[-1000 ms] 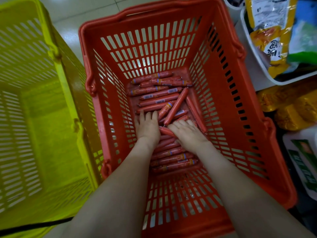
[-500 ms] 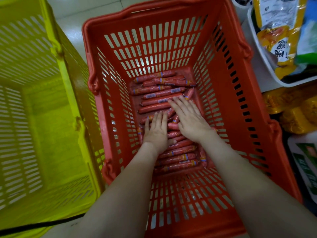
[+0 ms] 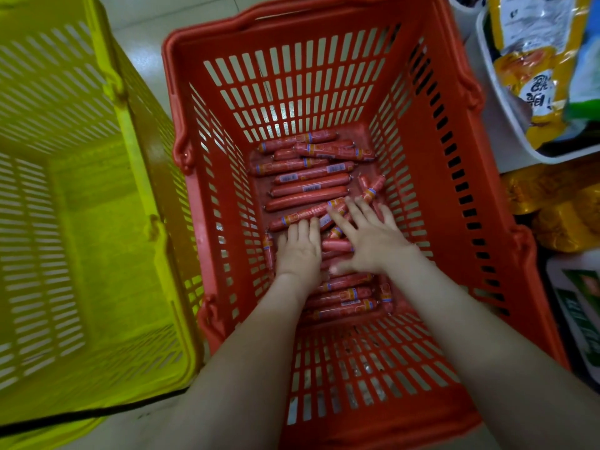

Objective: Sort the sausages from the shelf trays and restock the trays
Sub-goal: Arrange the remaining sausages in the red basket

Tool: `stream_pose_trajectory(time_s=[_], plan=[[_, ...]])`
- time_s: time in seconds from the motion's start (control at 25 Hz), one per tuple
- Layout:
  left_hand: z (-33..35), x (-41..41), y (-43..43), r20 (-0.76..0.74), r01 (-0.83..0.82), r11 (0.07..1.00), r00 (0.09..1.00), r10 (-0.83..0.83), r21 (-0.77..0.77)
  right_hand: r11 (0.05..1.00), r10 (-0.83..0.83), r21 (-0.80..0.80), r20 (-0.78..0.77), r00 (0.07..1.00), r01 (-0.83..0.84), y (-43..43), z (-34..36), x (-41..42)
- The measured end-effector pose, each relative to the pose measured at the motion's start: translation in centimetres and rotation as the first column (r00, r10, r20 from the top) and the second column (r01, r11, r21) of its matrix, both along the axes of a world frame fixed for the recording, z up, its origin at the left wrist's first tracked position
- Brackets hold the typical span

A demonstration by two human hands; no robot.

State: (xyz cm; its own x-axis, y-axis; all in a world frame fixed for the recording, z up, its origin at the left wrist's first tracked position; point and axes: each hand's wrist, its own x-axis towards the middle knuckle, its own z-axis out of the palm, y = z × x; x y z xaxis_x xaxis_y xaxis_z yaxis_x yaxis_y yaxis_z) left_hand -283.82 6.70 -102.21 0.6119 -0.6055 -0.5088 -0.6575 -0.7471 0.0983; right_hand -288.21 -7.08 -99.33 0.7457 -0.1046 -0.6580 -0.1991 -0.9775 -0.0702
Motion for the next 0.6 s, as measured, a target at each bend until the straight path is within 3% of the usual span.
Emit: stream_pose_trajectory(time_s=[0.08, 0.2, 0.28, 0.6], plan=[[0.2, -0.1, -0.4, -0.043, -0.046, 0.999, 0.998, 0.046, -0.002, 0.991, 0.091, -0.109, 0.083, 0.992, -0.082, -0.3, -0.5, -1.6], [0.1, -0.7, -0.4, -0.202, -0.208, 0.978, 0.959, 0.200, -0.021, 0.990, 0.075, -0.139, 0.261, 0.962, -0.039, -0.5, -1.3, -2.8], [0.3, -1.0, -0.4, -0.195, -0.250, 0.968, 0.951, 0.242, -0.018, 0.976, 0.137, -0.205, 0.336, 0.932, -0.069, -0.7, -2.2, -2.9], [3.3, -0.1, -0.8, -0.057, -0.040, 0.996, 0.997, 0.045, 0.081, 0.981, 0.186, -0.133, 0.477, 0.859, -0.139, -1.5, -2.3, -3.6]])
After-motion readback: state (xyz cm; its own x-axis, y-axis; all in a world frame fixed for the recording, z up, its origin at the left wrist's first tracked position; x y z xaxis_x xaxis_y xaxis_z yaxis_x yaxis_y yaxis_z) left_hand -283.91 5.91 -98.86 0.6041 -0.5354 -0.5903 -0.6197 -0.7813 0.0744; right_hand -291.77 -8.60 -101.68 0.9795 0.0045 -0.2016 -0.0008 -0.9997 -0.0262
